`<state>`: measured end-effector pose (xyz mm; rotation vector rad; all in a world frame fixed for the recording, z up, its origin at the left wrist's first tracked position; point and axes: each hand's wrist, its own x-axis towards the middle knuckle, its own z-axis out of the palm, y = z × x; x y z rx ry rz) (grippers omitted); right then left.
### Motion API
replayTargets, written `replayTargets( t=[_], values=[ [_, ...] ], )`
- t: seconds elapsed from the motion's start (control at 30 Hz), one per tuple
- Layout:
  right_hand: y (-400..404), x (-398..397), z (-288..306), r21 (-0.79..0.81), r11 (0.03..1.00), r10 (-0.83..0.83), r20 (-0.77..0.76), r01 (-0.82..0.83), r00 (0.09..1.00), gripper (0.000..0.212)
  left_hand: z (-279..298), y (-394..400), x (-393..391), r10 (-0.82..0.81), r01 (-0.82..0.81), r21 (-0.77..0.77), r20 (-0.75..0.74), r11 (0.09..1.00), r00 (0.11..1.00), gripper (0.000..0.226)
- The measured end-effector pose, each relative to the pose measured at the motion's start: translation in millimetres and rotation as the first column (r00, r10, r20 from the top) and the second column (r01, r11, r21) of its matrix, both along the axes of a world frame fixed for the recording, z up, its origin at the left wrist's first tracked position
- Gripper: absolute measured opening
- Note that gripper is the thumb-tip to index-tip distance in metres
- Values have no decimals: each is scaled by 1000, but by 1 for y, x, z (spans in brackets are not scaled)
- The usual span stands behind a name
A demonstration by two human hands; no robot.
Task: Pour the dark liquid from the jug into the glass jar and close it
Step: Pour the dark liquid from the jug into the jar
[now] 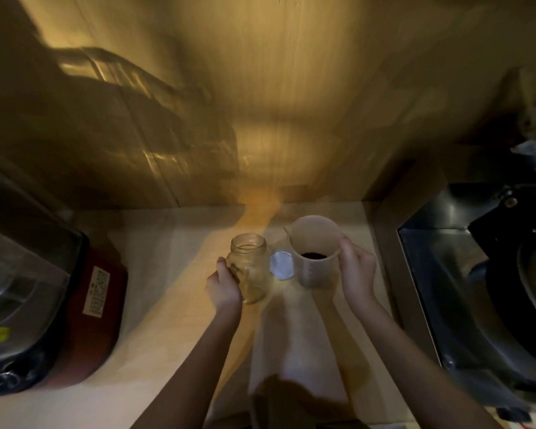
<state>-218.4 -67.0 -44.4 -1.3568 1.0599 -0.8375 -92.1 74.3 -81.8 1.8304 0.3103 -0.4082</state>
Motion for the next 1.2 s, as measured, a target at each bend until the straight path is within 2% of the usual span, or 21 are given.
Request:
replayTargets(
  t=[0.07,0.17,0.27,0.37,0.47,0.63,0.73,0.8,0.93,1.1,1.2],
  values=[
    [-10,5,14,-18,1000,25,9,-24,1000,46,6,3,9,-35,35,-31,13,999,999,53],
    [-24,14,48,36,998,60,6,-60,998,42,21,11,19,-131,130,-125,7,984,991,52],
    [-32,22,85,-29,992,126,7,-126,992,44,51,17,27,-313,328,-83,155,941,937,54],
    [-36,31,123,-128,964,232,-10,-232,973,46,92,21,32,-397,425,-63,254,903,882,50],
    [-40,40,156,-234,928,276,-92,-290,957,49,131,24,35,-400,443,-57,339,895,852,54],
    [-39,57,203,-378,858,262,-261,-348,929,37,186,29,35,-415,452,58,516,890,749,57],
    [-37,60,221,-442,832,230,-275,-335,934,37,204,29,41,-381,429,55,569,902,729,56],
    [-35,60,231,-490,812,209,-264,-318,942,45,211,29,44,-379,434,56,597,899,707,57],
    [-26,65,252,-633,671,165,-381,-387,910,45,217,28,43,-443,456,169,664,874,603,59],
    [-17,70,263,-774,379,65,-524,-506,849,50,224,23,33,-430,384,226,667,895,609,56],
    [-16,71,267,-817,285,4,-521,-501,853,50,222,21,31,-423,389,210,661,897,620,55]
  ],
)
